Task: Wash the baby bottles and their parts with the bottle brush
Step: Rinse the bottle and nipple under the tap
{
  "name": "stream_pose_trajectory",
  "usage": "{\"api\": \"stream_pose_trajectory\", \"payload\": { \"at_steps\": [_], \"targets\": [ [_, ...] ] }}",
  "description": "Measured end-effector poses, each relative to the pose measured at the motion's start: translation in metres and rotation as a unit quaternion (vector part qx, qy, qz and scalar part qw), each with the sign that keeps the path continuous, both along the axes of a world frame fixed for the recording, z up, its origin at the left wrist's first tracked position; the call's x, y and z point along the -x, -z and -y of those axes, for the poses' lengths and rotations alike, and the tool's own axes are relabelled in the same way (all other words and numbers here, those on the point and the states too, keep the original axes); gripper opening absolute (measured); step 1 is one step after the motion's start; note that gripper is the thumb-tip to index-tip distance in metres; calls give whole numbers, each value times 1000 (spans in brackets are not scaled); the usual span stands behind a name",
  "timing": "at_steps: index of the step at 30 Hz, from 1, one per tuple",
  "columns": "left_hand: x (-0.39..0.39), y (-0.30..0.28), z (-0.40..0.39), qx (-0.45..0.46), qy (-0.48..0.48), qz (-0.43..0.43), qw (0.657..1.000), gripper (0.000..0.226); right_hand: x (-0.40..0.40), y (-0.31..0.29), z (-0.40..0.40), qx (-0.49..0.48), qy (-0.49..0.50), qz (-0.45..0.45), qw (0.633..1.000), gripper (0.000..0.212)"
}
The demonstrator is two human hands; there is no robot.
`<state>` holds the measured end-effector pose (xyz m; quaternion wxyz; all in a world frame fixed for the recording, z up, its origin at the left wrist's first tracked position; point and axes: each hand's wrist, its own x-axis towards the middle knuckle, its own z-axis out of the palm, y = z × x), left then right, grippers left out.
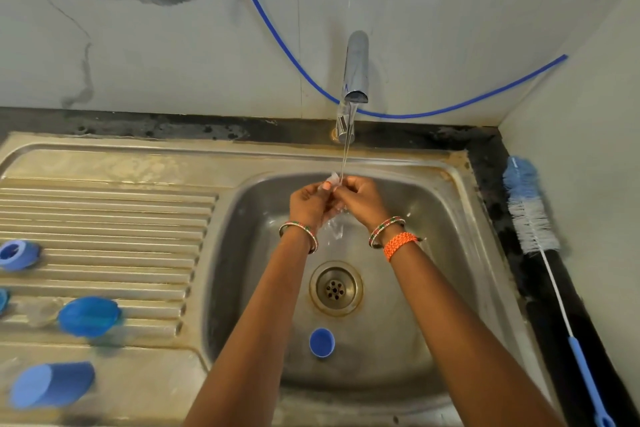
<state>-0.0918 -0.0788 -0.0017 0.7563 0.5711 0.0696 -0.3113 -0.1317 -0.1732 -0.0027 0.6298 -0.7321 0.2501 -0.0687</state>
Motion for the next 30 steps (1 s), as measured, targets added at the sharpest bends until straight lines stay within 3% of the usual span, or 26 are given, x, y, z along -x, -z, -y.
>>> {"api": "stream_pose_trajectory", "payload": {
  "at_steps": [5, 11, 18, 24, 27, 30],
  "targets": [
    [-11, 4, -5, -45, -51, 47, 997, 19, -4, -3, -3, -3, 24, -4, 1000, 16],
    [-10, 5, -8, -89, 29, 164, 982, 15, -13, -1, -6, 71, 89, -14, 993, 37],
    [-17, 10, -6, -162, -77, 148, 973, 12, -6, -2, -7, -16, -28, -3, 999, 22],
    [-7, -1, 3, -150, 88, 129, 976, 22, -13, 0, -6, 122, 76, -6, 990, 37],
    [0, 4, 4, -136, 88, 139, 977, 20, -9, -4, -2, 47, 59, -28, 997, 30],
    [-6, 5, -3, -113, 63, 70, 989, 18, 0, -7, 1, -45, -36, -59, 997, 18]
  ]
}}
